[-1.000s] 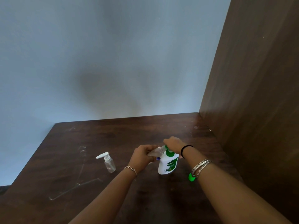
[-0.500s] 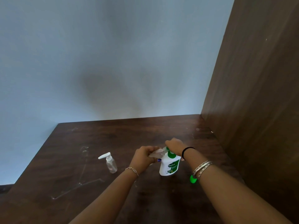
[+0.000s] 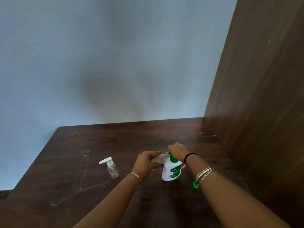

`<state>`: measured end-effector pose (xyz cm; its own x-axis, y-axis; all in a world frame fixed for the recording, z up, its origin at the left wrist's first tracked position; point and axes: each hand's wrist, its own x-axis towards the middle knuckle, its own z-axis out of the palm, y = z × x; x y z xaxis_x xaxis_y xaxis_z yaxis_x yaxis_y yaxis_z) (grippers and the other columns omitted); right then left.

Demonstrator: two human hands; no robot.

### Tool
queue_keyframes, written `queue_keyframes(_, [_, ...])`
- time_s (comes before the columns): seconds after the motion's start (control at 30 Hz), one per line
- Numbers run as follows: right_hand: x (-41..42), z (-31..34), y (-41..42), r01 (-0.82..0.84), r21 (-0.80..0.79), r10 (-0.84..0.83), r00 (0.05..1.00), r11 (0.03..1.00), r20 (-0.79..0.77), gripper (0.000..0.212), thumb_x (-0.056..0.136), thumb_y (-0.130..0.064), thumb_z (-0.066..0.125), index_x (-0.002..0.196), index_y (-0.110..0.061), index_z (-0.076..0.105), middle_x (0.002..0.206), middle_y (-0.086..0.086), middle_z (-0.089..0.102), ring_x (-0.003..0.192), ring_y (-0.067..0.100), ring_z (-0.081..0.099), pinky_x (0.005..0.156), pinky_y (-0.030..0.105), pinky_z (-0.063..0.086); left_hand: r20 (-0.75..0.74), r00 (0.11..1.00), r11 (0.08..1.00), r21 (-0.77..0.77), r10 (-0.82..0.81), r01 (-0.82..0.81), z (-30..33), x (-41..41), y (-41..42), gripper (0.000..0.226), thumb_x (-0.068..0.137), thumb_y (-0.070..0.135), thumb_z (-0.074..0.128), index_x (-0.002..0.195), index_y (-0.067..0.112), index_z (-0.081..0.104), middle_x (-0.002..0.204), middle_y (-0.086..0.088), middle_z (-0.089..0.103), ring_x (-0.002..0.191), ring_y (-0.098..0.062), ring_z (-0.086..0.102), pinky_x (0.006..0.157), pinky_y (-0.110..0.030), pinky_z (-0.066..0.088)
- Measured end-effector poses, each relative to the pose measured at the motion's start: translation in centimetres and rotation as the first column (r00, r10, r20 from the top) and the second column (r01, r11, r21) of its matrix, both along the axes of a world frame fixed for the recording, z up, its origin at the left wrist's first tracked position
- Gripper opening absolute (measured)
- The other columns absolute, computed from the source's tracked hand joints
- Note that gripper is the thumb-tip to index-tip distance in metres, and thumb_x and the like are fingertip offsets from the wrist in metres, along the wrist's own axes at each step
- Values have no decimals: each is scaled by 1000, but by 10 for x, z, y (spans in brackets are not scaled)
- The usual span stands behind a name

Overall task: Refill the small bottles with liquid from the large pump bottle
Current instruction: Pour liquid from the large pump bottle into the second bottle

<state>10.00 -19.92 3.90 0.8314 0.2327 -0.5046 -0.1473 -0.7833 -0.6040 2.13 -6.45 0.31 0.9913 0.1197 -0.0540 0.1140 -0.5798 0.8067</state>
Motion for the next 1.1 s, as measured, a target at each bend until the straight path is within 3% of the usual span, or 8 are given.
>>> queue_keyframes(0.13, [-2, 7, 0, -17, -8, 17, 1000, 1000, -2, 24, 89, -30, 40, 98, -10, 49, 102, 14, 49, 97, 36, 56, 76, 51, 57, -1, 1000, 1000, -17, 3, -3, 1, -1, 0, 50, 71, 12, 75, 119, 12, 59, 115, -5, 66, 96, -1, 55, 73, 2, 37])
queue_keyframes(0.27, [1, 9, 0, -52, 1, 52, 997, 999, -65, 26, 91, -31, 39, 97, -8, 51, 97, 13, 52, 79, 30, 57, 64, 43, 57, 4, 1000, 1000, -29, 5, -5, 2, 1, 1, 50, 70, 12, 76, 118, 13, 60, 115, -5, 66, 97, -1, 55, 69, 7, 37])
queue_keyframes(0.4, [3, 1, 1, -12, -9, 13, 1000, 1000, 12, 25, 90, -31, 40, 97, -10, 50, 101, 14, 51, 93, 33, 56, 82, 49, 55, 5, 1000, 1000, -21, -5, 5, 2, 2, 1, 50, 70, 13, 76, 118, 13, 60, 115, -4, 66, 97, 0, 54, 77, -2, 38])
queue_keyframes(0.57, [3, -5, 2, -33, -32, 35, 997, 999, 62, 19, 89, -29, 41, 94, -12, 48, 103, 14, 51, 90, 28, 51, 80, 48, 53, -2, 1000, 999, -34, 4, -4, -1, 1, 3, 49, 70, 13, 76, 117, 13, 61, 113, -5, 67, 94, -2, 57, 66, 8, 37])
queue_keyframes(0.77, [6, -2, -1, -47, -13, 48, 999, 999, 25, 24, 92, -30, 39, 96, -9, 50, 101, 14, 51, 95, 32, 55, 87, 48, 52, 20, 1000, 999, -38, -9, 9, 2, 4, 1, 49, 70, 9, 75, 117, 11, 61, 114, -6, 66, 97, -1, 55, 70, 8, 36])
queue_keyframes(0.87, [7, -10, 2, -42, -13, 43, 995, 999, 86, 22, 90, -28, 40, 81, -9, 49, 97, 13, 51, 87, 27, 51, 78, 43, 48, 15, 1000, 1000, -23, -4, 4, -1, 4, 2, 49, 69, 11, 76, 116, 13, 62, 114, -5, 67, 97, -2, 55, 73, 3, 36])
queue_keyframes(0.93, [7, -15, 4, -11, -6, 12, 993, 1000, 115, 24, 89, -29, 41, 71, -14, 46, 94, 13, 53, 84, 27, 51, 80, 39, 47, 10, 1000, 1000, -27, 5, -4, -3, 4, 3, 48, 70, 11, 75, 116, 13, 61, 113, -6, 67, 96, -2, 56, 70, 5, 37])
queue_keyframes(1.1, [5, -2, -1, -71, -37, 73, 997, 997, 36, 24, 92, -32, 39, 95, -10, 50, 105, 15, 54, 100, 32, 56, 92, 47, 50, 18, 1000, 1000, -29, -5, 5, -1, 3, 2, 48, 71, 10, 75, 116, 12, 61, 114, -5, 67, 96, -2, 55, 68, 7, 38])
